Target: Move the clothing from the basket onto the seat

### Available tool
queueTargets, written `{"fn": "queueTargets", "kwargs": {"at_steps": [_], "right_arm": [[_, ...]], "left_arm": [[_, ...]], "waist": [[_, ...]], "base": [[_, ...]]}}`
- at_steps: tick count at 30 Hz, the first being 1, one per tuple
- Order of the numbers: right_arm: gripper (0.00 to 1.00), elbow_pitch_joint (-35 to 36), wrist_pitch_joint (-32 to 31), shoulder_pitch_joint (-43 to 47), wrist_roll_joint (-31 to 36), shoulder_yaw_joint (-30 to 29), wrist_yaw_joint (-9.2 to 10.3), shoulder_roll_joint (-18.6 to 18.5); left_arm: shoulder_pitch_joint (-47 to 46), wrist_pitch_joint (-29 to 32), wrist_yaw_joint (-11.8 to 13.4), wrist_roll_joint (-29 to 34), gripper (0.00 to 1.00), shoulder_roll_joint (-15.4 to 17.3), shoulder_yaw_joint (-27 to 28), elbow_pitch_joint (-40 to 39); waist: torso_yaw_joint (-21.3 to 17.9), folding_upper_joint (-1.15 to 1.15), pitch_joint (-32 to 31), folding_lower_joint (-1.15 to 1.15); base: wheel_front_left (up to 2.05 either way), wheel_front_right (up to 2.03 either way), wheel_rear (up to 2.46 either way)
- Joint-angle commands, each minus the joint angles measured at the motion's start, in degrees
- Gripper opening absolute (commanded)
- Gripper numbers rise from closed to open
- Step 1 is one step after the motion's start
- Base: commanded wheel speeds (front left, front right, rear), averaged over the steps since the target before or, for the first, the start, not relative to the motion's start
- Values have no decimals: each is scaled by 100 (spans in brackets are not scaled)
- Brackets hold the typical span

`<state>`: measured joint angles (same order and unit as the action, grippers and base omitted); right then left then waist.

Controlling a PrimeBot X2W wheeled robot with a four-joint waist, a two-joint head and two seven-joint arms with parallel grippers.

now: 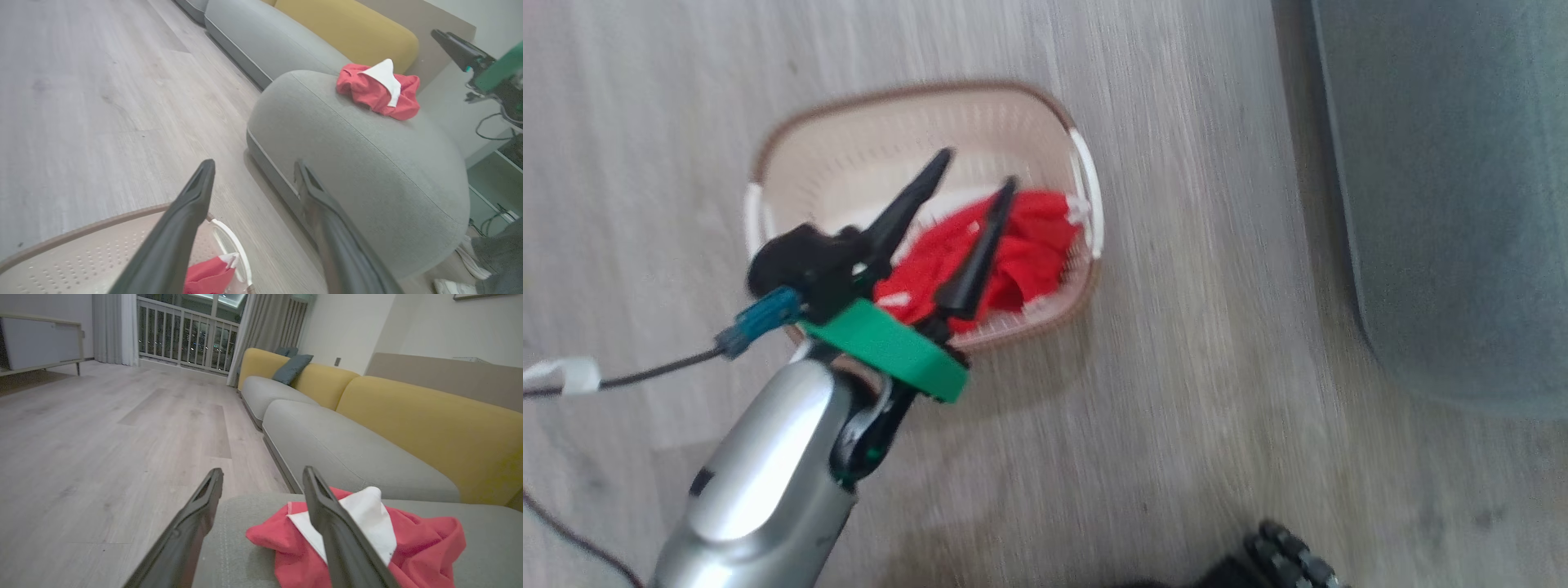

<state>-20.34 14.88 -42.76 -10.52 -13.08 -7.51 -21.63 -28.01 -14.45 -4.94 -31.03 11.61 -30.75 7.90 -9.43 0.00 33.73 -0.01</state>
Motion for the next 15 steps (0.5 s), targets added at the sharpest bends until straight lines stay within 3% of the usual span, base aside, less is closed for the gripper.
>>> {"fn": "queueTargets", "kwargs": {"at_steps": [1,7,15], "right_arm": [[100,269,12,273,27,94,2,-19],[100,1214,12,1725,288,578,2,550],[100,1466,12,2849,447,938,2,1204]], "left_arm": [[125,-53,-32,62,100,33,274,-109],[742,-54,-112,294,100,-181,1201,325],[1390,-54,-195,566,100,-417,2121,668]], "waist": [[309,0,-593,1],[699,0,-1542,1],[982,0,-2317,1]], "base": [[0,0,0],[0,0,0],[0,0,0]]}}
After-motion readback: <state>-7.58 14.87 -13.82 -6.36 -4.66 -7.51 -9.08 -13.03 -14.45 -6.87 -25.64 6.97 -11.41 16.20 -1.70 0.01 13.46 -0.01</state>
